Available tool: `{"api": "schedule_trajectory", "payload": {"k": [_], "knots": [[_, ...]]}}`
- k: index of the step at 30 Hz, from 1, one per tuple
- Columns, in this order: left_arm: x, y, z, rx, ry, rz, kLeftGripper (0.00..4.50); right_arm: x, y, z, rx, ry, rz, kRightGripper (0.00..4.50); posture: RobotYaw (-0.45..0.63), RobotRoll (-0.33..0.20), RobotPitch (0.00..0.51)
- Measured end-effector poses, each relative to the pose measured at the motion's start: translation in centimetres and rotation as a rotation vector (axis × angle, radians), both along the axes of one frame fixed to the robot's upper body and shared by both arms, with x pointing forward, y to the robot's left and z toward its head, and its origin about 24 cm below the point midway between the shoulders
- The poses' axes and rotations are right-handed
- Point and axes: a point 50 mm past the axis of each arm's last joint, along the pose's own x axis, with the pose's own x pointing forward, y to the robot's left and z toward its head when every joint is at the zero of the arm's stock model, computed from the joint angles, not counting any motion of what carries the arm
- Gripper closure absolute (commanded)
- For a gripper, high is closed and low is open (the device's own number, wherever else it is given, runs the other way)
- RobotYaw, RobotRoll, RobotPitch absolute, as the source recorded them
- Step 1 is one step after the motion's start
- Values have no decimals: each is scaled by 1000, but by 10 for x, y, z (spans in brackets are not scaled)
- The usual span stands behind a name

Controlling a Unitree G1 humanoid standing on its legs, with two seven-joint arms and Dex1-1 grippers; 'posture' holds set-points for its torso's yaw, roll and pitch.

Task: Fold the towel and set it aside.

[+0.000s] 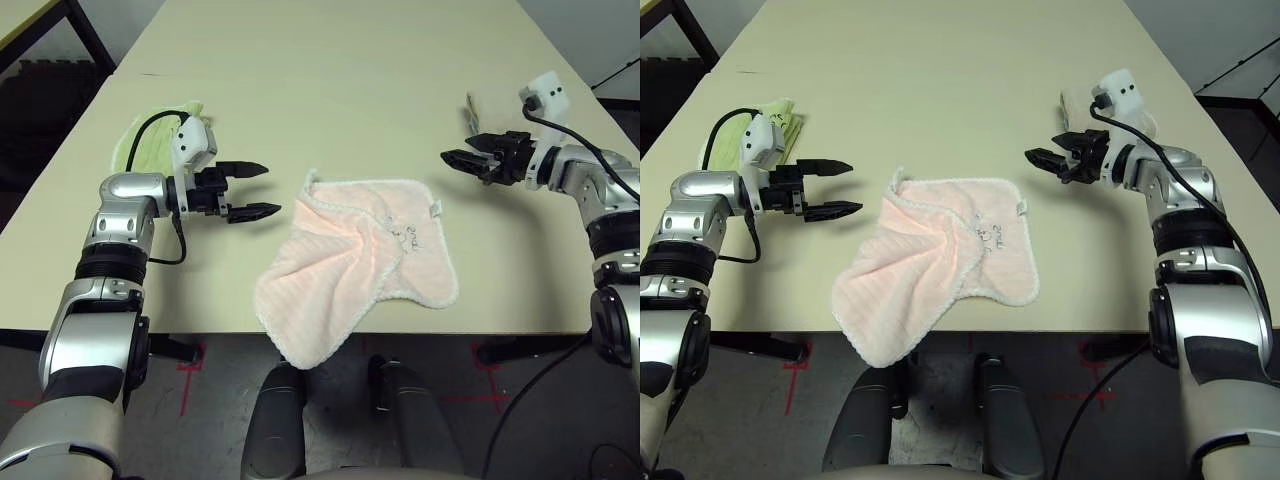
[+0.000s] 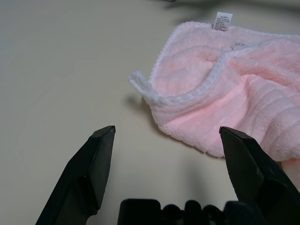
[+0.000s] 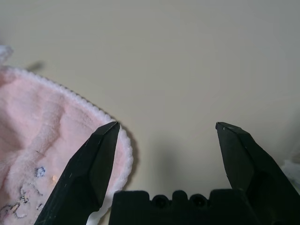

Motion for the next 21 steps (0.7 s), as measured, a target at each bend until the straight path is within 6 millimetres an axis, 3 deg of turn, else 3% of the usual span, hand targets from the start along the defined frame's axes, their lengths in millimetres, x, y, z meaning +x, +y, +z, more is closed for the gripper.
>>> {"api": "schedule_trajectory", "payload": {"k": [9, 21], "knots": [[0, -1, 2, -16, 10, -7, 0, 7, 18, 5, -87, 101, 56, 35, 88, 0, 193], [0, -2, 2, -23, 21, -9, 0, 11, 37, -12, -203, 137, 108, 35, 88, 0, 210]]}}
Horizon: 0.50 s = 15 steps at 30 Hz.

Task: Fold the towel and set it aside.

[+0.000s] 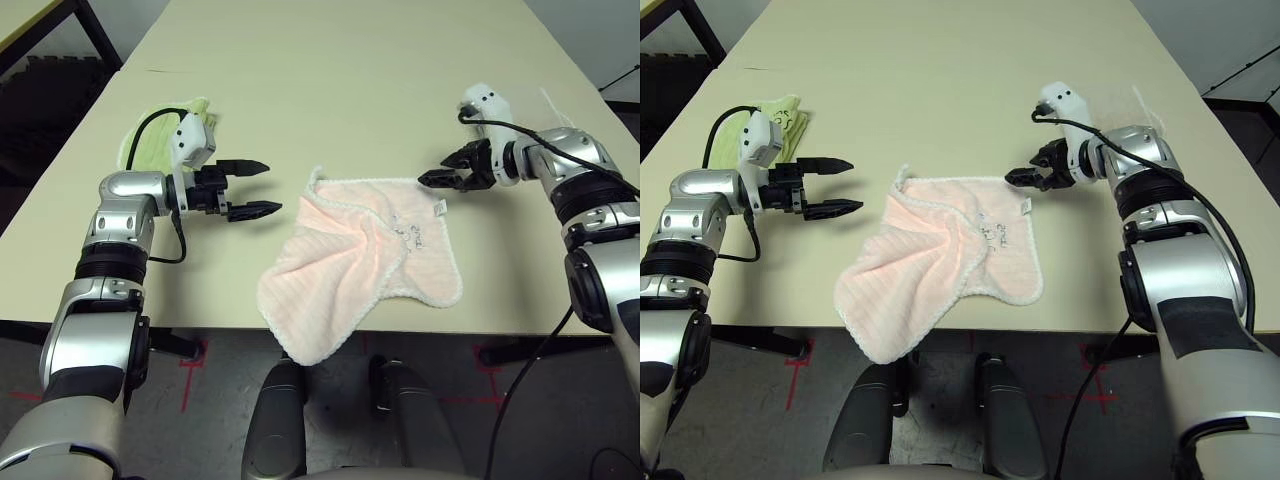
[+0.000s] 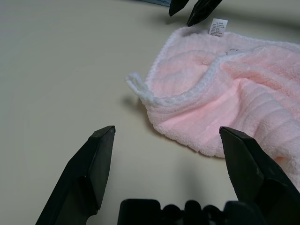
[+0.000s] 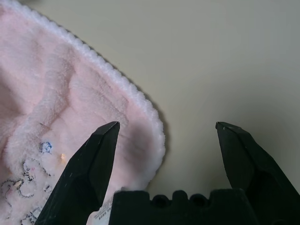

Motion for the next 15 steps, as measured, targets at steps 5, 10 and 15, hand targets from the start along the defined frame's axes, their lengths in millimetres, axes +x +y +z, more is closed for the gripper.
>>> {"api": "schedule_trajectory", "payload": {"k": [5, 10, 15], "knots": [[0, -2, 3, 2, -4, -6, 0, 3, 9, -7, -42, -5, -5, 35, 93, 0, 235], [-3, -3, 0, 3, 7, -12, 0, 6, 10, -7, -79, -38, -32, 35, 100, 0, 244], [-4, -3, 1, 2, 16, -12, 0, 7, 11, -10, -86, -42, -37, 419, 101, 0, 245]]}}
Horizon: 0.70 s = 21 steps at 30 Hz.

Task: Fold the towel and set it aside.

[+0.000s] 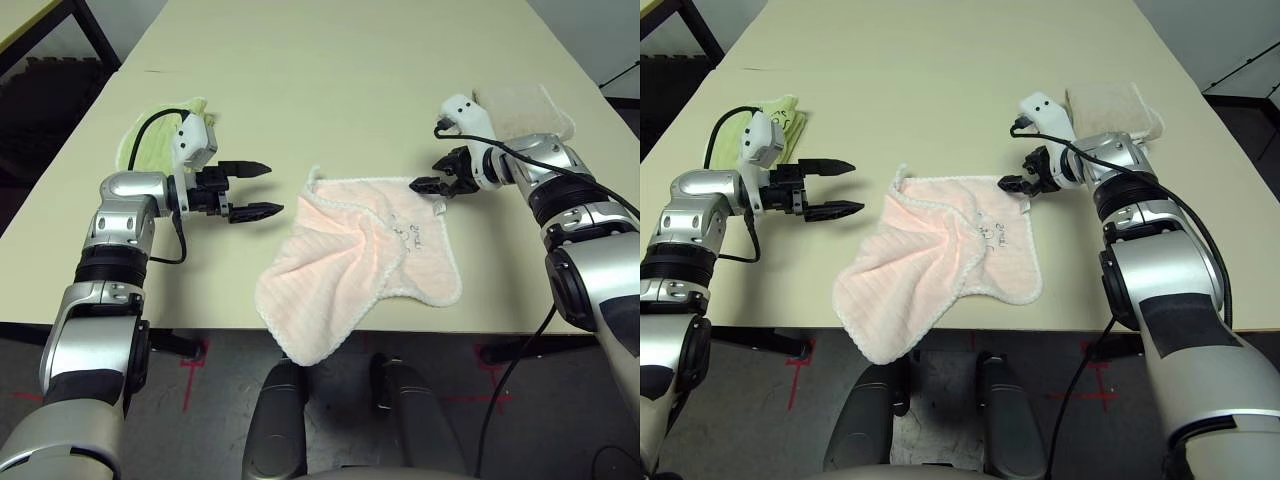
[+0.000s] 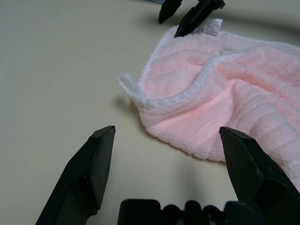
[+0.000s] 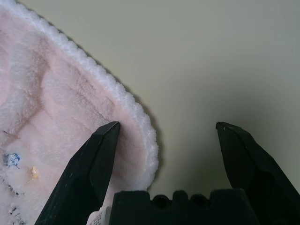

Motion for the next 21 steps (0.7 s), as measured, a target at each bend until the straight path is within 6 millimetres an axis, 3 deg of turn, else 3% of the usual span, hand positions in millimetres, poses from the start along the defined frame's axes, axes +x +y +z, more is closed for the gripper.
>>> {"api": "schedule_trajectory", "payload": {"k": [2, 11, 18, 21], "knots": [[0, -1, 2, 1, -6, -5, 0, 0, 1, 0, -5, -7, 6, 951, 101, 0, 245], [0, -1, 2, -9, -2, -2, 0, 1, 1, 1, -29, -18, 18, 4491, 100, 0, 246], [0, -1, 2, -10, -2, 2, 0, 1, -1, 6, 15, -44, 19, 4491, 78, 0, 235], [1, -1, 2, -27, 7, 30, 0, 4, 2, 26, 125, -202, 64, 4491, 63, 0, 231]]}}
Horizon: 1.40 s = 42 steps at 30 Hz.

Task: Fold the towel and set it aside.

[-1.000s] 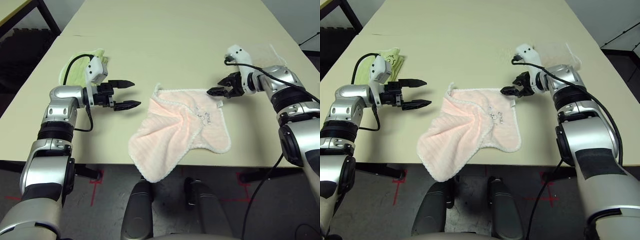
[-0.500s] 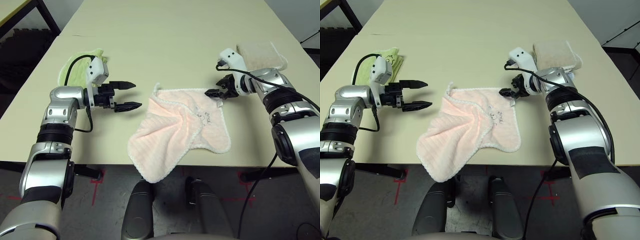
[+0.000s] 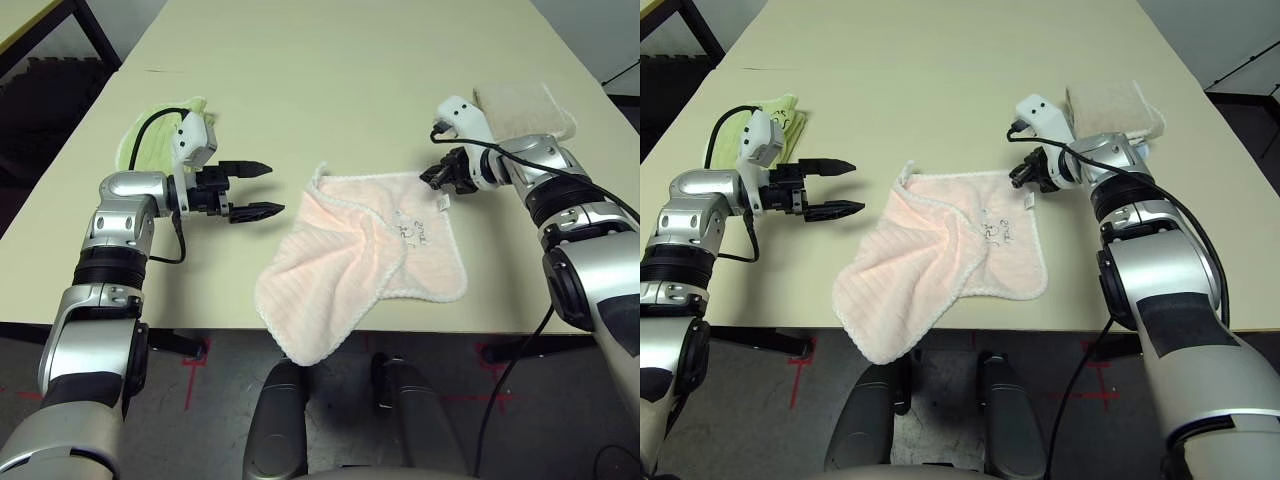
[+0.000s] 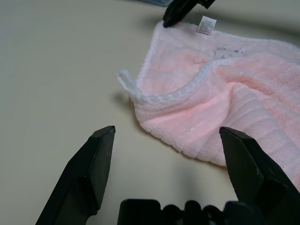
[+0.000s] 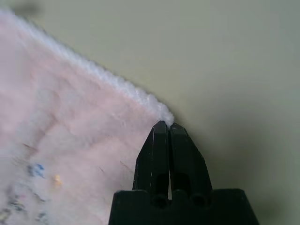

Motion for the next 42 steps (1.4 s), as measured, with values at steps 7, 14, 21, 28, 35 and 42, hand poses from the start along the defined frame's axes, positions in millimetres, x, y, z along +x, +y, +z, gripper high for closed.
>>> {"api": "schedule_trajectory", "payload": {"k": [7, 14, 21, 28, 35, 42], "knots": [[7, -16, -8, -138, 41, 57, 0, -1, 21, 57, 207, -471, 70, 4491, 45, 0, 221], [15, -40, 0, -208, 39, 47, 0, -15, 46, 122, 266, -814, 187, 4491, 35, 0, 204], [21, -55, 4, -253, 33, 28, 0, -48, 68, 226, 362, -1144, 220, 4491, 15, 0, 186], [23, -67, 11, -312, 28, 2, 0, -48, 69, 242, 339, -1122, 126, 4491, 24, 0, 199], [14, -79, 37, -432, 20, -25, 0, -23, 66, 200, 281, -938, 75, 4491, 51, 0, 197], [-4, -114, 63, -533, -29, -46, 0, -22, 73, 199, 273, -926, 64, 4491, 69, 0, 192]]}}
